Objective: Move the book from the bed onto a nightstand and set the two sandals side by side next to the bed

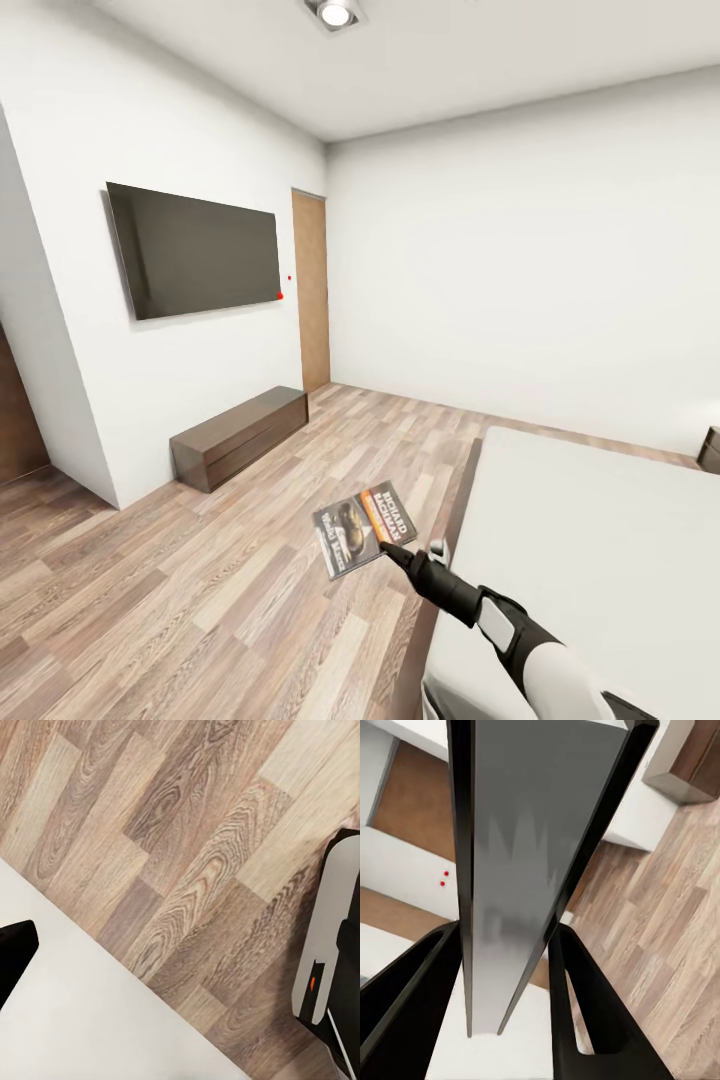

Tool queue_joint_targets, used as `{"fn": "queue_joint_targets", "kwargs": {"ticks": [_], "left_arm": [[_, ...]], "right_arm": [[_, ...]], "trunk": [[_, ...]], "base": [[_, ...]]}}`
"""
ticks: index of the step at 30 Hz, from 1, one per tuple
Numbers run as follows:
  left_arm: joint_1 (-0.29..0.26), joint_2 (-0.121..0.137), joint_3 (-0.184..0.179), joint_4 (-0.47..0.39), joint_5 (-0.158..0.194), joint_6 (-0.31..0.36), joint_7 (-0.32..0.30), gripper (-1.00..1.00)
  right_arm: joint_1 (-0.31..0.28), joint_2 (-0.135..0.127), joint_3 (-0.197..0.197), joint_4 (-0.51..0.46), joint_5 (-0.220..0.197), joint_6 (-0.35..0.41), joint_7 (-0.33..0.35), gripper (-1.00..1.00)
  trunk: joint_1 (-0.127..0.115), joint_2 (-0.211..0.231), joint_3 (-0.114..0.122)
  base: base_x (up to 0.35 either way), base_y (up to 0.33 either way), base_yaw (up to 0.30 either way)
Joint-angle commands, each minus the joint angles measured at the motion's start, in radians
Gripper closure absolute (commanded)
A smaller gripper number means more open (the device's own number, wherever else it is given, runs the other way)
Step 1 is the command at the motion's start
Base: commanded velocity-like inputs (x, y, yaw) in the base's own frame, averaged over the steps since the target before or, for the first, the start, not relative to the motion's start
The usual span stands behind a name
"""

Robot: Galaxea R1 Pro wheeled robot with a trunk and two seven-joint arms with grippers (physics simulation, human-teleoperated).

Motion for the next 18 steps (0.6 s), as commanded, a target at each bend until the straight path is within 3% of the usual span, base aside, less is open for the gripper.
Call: {"fn": "queue_joint_targets", "kwargs": {"ticks": [1,10,18], "left_arm": [[0.0,0.0,-0.009,0.001,0.007,-0.004,0.002,-1.0],[0.0,0.0,-0.008,0.001,0.007,-0.005,0.002,-1.0],[0.0,-0.003,-0.008,0.001,0.007,-0.006,0.002,-1.0]], "right_arm": [[0.003,0.001,-0.001,0.0,-0.004,0.008,0.012,1.0],[0.027,0.002,0.004,0.001,0.054,0.003,0.067,1.0],[0.048,-0.002,0.001,0.001,0.08,0.001,0.15,1.0]], "trunk": [[0.0,0.0,0.0],[0.0,0.0,0.0],[0.0,0.0,0.0]], "base": [[0.0,0.0,0.0],[0.0,0.0,0.0],[0.0,0.0,0.0]]}}
